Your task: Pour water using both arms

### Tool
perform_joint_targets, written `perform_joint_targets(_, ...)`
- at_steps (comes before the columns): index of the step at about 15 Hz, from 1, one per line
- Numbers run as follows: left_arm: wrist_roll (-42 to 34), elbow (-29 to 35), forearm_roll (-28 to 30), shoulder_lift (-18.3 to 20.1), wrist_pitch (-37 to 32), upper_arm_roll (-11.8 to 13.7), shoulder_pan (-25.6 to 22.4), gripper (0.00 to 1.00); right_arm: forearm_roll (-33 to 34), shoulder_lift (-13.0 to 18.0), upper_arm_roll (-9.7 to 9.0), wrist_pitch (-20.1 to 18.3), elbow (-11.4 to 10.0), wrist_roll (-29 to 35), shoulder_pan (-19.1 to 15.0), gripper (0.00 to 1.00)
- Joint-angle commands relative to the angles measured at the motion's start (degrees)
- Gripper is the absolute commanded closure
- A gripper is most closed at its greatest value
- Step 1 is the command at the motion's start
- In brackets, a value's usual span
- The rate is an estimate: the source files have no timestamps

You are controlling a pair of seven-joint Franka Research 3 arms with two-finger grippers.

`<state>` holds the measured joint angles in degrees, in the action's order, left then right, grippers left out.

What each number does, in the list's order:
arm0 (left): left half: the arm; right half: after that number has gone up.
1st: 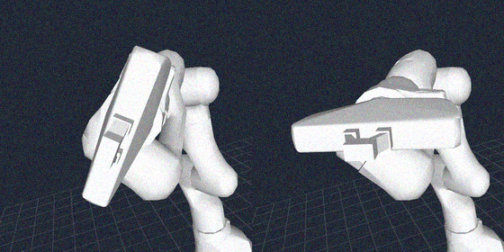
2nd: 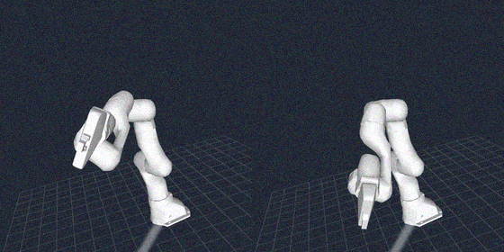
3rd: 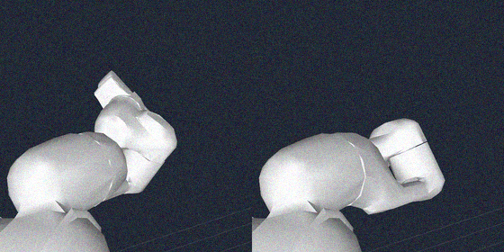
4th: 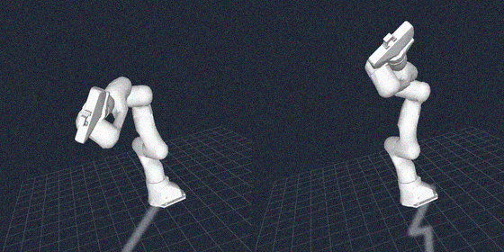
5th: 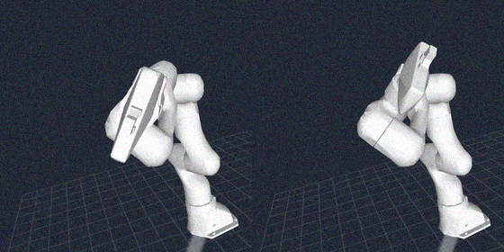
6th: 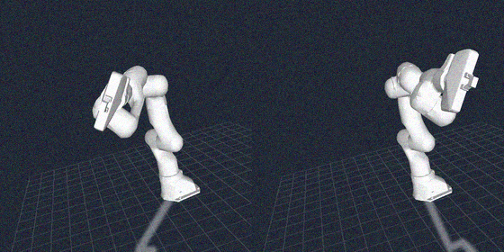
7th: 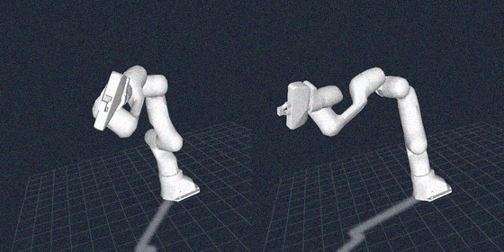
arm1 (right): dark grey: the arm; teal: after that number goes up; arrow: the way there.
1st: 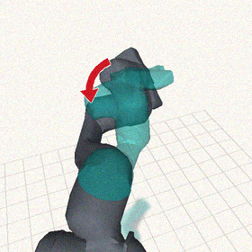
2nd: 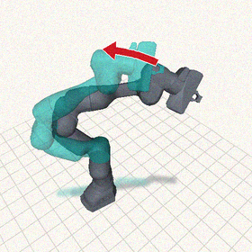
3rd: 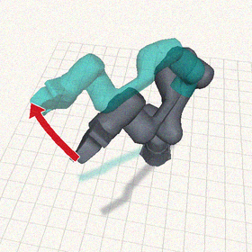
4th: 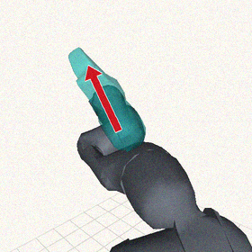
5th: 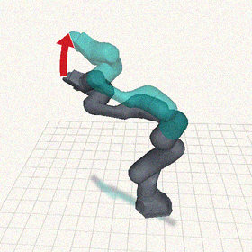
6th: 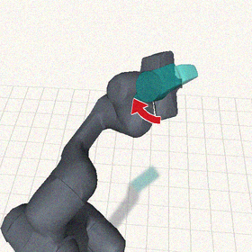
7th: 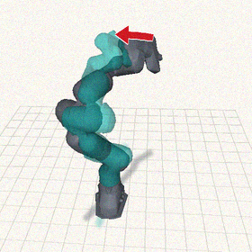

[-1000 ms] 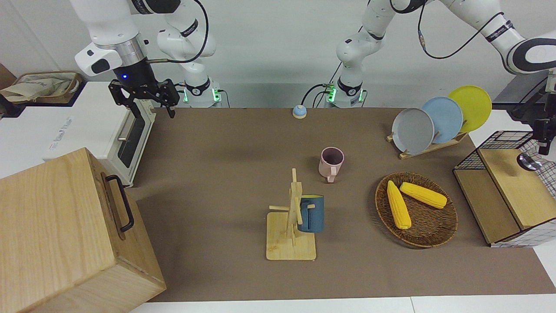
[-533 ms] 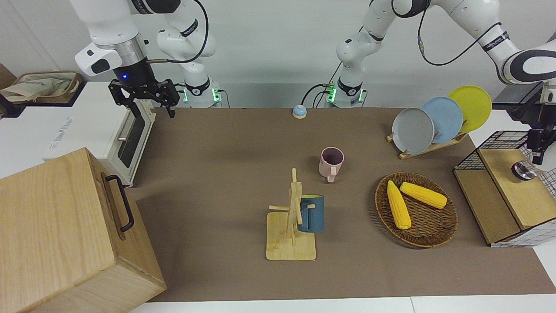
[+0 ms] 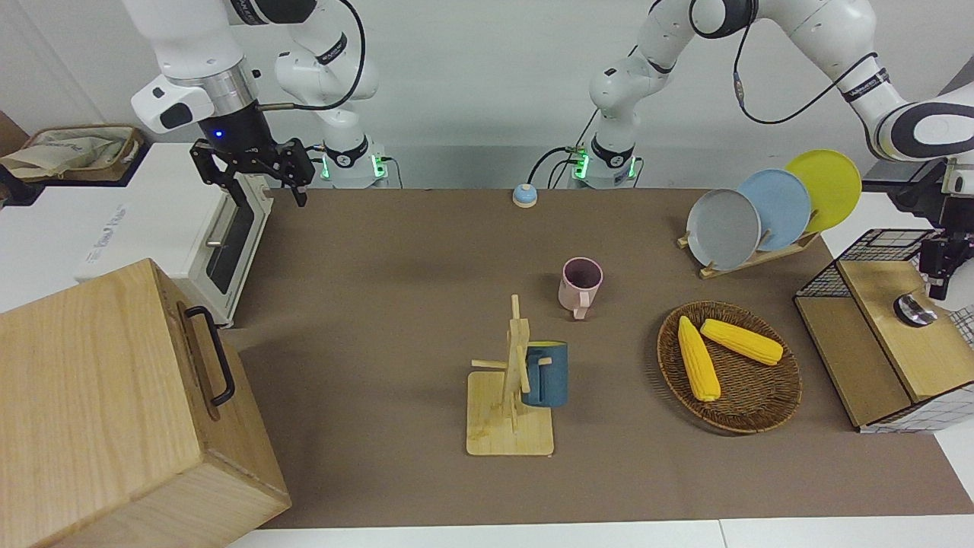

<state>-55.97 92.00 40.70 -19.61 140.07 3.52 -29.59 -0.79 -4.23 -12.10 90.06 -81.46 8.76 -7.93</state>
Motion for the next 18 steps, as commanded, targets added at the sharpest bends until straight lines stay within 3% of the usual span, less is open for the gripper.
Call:
perform_joint_targets(1, -2.8, -2.2, 1.8, -1.2, 1.2, 0.0, 0.2, 0.82, -0.5, 0.1, -0.38, -0.3, 0.1, -1.2, -0.8, 0.007)
perform_joint_targets(3, -2.8, -2.2, 1.8, -1.2, 1.3, 0.0, 0.2, 0.67, -0.5, 0.1, -0.38, -0.3, 0.1, -1.2, -0.8, 0.007)
perform_joint_targets(4, -2.8, -2.2, 1.8, -1.2, 1.3, 0.1, 0.2, 0.50, -0.6, 0.1, -0.38, -0.3, 0.1, -1.2, -0.8, 0.007)
perform_joint_targets(5, -2.9, -2.2, 1.8, -1.3, 1.3, 0.1, 0.2, 0.09, -0.6, 0.1, -0.38, -0.3, 0.1, -1.2, -0.8, 0.007)
perform_joint_targets(6, -2.8, -2.1, 1.8, -1.3, 1.3, 0.1, 0.2, 0.00, -0.5, 0.1, -0.38, -0.3, 0.1, -1.2, -0.8, 0.007)
perform_joint_targets(12, -1.9, -2.3, -0.9, -0.9, 0.4, 0.5, -0.2, 0.00, -0.5, 0.1, -0.38, -0.3, 0.1, -1.2, -0.8, 0.007)
perform_joint_targets(18, 8.0, -4.4, -13.2, -0.1, -9.9, 1.4, -0.6, 0.00, -0.5, 0.1, -0.38, -0.3, 0.1, -1.2, -0.8, 0.007)
